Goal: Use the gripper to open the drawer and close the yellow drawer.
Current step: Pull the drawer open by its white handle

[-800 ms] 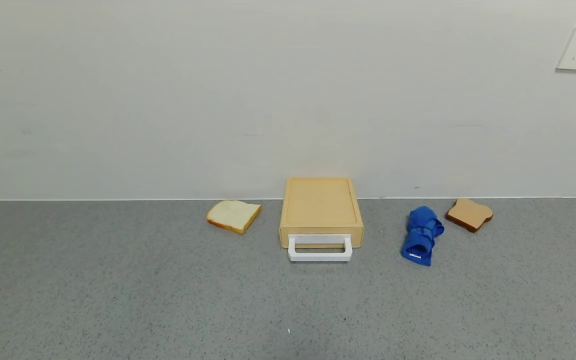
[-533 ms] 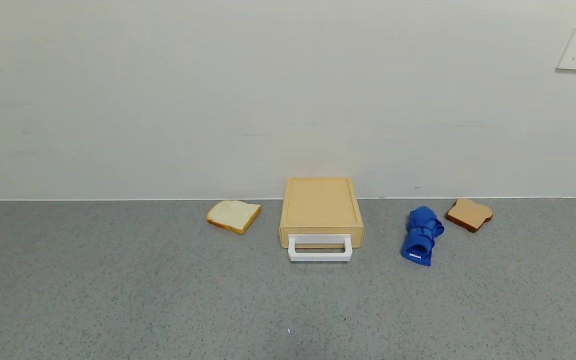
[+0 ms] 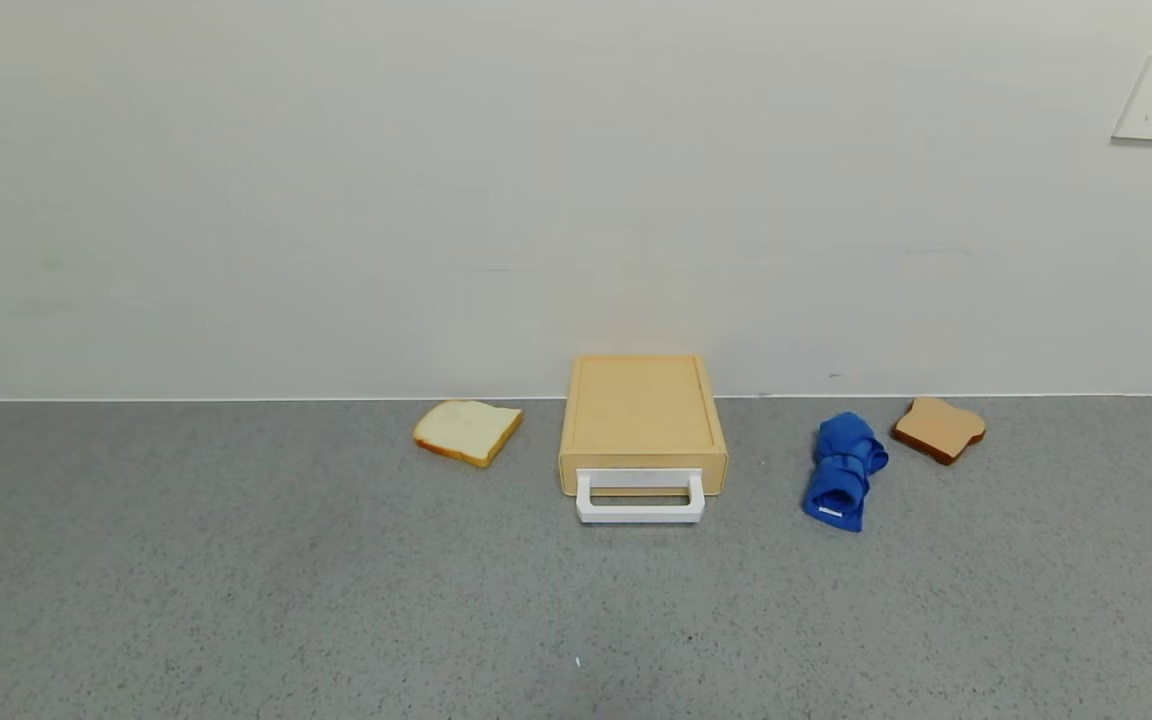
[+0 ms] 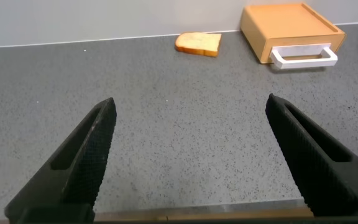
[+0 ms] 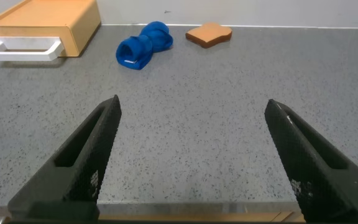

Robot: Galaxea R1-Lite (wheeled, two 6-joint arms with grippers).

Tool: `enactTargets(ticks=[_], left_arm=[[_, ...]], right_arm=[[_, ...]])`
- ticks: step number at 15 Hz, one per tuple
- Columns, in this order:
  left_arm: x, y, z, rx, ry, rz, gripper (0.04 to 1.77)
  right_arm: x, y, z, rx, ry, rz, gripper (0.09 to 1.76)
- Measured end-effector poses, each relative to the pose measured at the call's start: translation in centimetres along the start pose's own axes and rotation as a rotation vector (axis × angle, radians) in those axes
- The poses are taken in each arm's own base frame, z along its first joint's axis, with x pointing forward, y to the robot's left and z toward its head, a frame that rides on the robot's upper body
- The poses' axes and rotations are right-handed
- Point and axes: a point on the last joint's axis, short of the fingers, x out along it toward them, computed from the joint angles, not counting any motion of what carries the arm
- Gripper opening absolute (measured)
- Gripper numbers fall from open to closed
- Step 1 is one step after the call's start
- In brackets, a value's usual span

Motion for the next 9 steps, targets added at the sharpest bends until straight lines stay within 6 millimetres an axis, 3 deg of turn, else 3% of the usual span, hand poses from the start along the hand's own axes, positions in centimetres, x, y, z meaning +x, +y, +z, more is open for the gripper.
enactTargets(ticks=[3,9], left_arm=[[0.3,0.0,0.5,0.005,0.012,-0.002,1.73],[7.8,-0.1,7.2,0.06,0.194,-0.103,1.73]], right_arm=[[0.0,0.0,0.0,0.0,0.0,0.0,1.7],[0.0,0.0,0.0,0.0,0.0,0.0,1.7]])
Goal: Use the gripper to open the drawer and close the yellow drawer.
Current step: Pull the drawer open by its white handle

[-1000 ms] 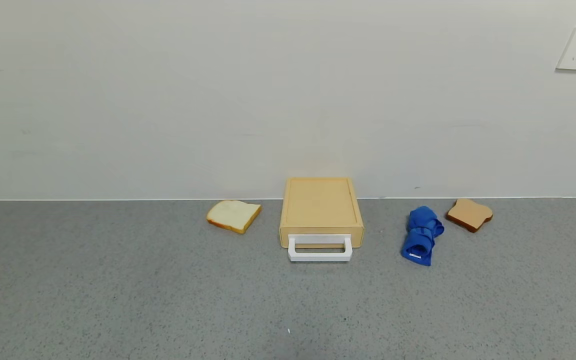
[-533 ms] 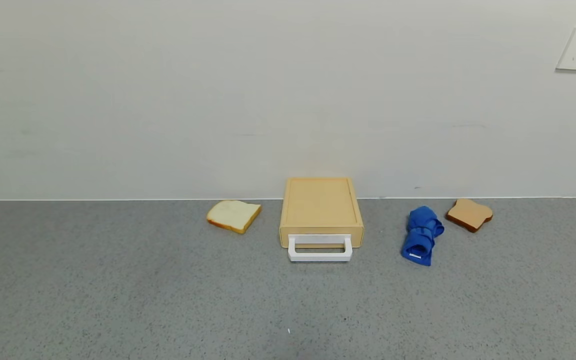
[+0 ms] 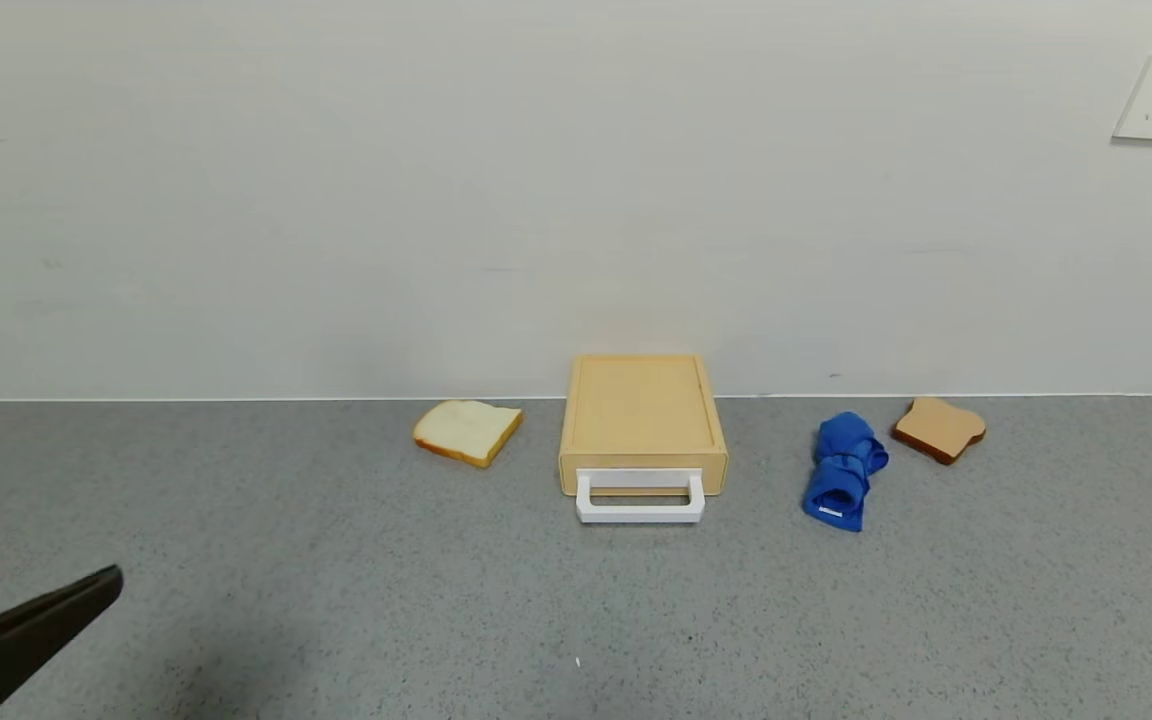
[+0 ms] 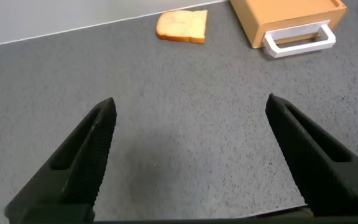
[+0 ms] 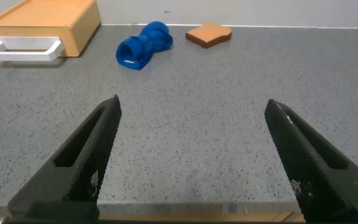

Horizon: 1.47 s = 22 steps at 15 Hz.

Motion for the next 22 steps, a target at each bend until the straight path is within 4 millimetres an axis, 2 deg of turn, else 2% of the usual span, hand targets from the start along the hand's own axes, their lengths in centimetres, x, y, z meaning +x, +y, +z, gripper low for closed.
enactTargets(ticks=[4,9,14,18,22], left_arm=[[5.6,-0.8,4.4,0.051,0.118,-0.118,1.73],[11.9,-4.9,7.5,0.132,0.299,-0.288,1.73],[17.5,-10.0,8.2,0.12,0.424,-0.368,1.73],[20.4,-14.1,7.6,0.055,0.536,-0.369,1.73],[22.9,-16.7,6.8,0.052,0.572,-0.345,1.11]], right_arm=[[0.0,0.0,0.0,0.0,0.0,0.0,1.7],[0.0,0.0,0.0,0.0,0.0,0.0,1.7],[0.0,0.0,0.0,0.0,0.0,0.0,1.7],[0.0,0.0,0.0,0.0,0.0,0.0,1.7],[0.0,0.0,0.0,-0.001,0.0,0.0,1.7]])
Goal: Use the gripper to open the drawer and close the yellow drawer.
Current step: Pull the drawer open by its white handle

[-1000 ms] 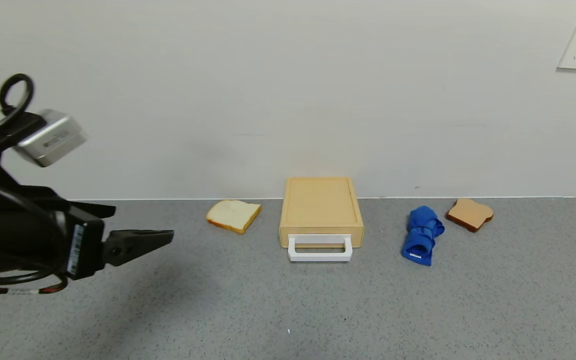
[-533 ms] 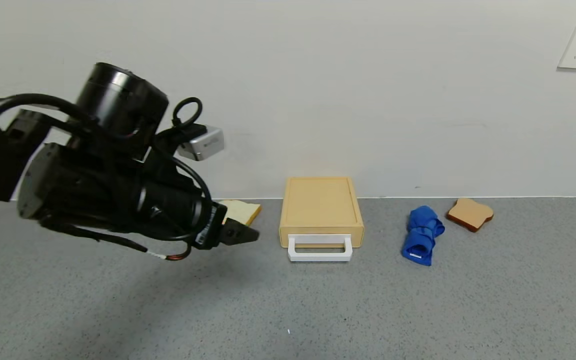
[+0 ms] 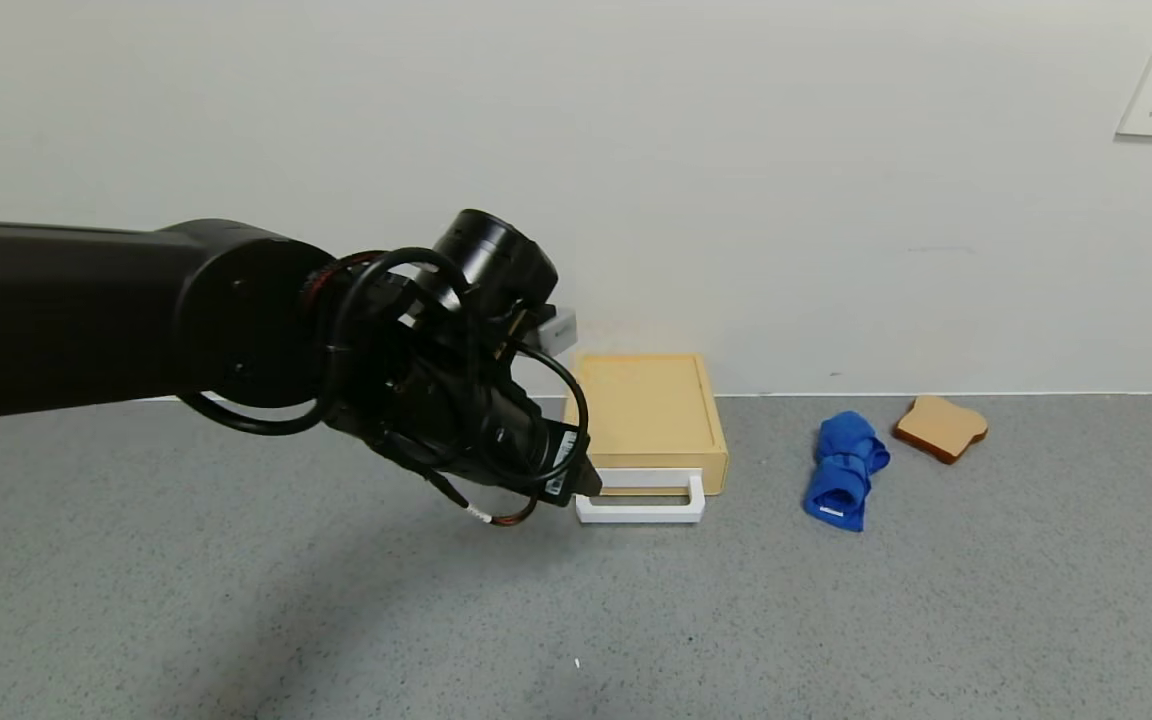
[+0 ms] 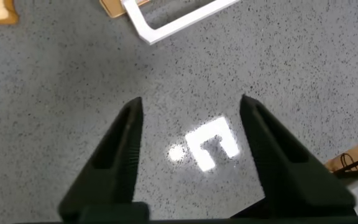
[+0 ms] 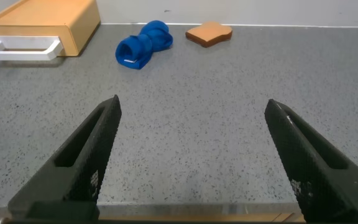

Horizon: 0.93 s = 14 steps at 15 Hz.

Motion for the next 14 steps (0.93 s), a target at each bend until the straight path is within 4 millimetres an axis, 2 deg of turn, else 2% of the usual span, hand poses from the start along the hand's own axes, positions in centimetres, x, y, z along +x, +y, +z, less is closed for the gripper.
enactTargets(ticks=[3,5,9,14], left_arm=[[1.4,-0.8,0.5,-0.058,0.01,-0.005,0.79],[1.8,-1.3,1.2,-0.119,0.022,-0.007,0.13],[3.4,-2.4,3.3,-0.235,0.001,0.039,0.11],[7.9,-3.7,4.1,-0.293,-0.057,0.041,0.11]], right_arm=[[0.0,0.0,0.0,0.0,0.0,0.0,1.7],[0.0,0.0,0.0,0.0,0.0,0.0,1.7],[0.0,0.0,0.0,0.001,0.0,0.0,1.7],[0.0,0.0,0.0,0.001,0.0,0.0,1.7]])
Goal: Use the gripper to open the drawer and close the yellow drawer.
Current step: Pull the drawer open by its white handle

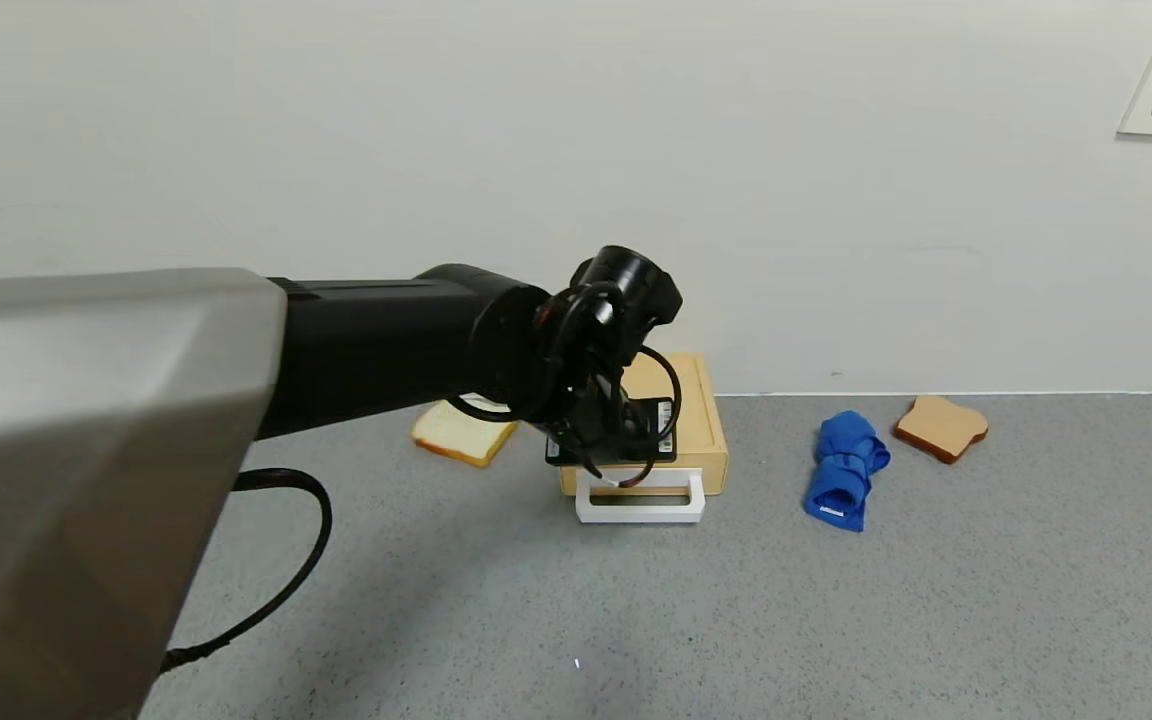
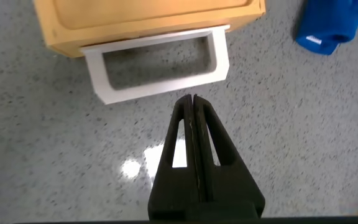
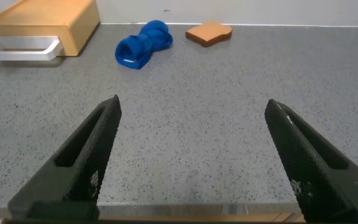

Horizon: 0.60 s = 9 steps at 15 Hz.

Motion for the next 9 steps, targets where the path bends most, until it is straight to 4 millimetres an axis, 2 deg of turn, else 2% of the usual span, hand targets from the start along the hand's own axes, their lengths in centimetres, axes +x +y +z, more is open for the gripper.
enactTargets(ticks=[4,9], left_arm=[[3.3,-0.2,-0.5,-0.056,-0.008,-0.003,0.11],[5.8,0.1,-1.0,-0.087,-0.008,0.002,0.11]], right_arm=[[0.0,0.0,0.0,0.0,0.0,0.0,1.7],[0.0,0.0,0.0,0.0,0.0,0.0,1.7]])
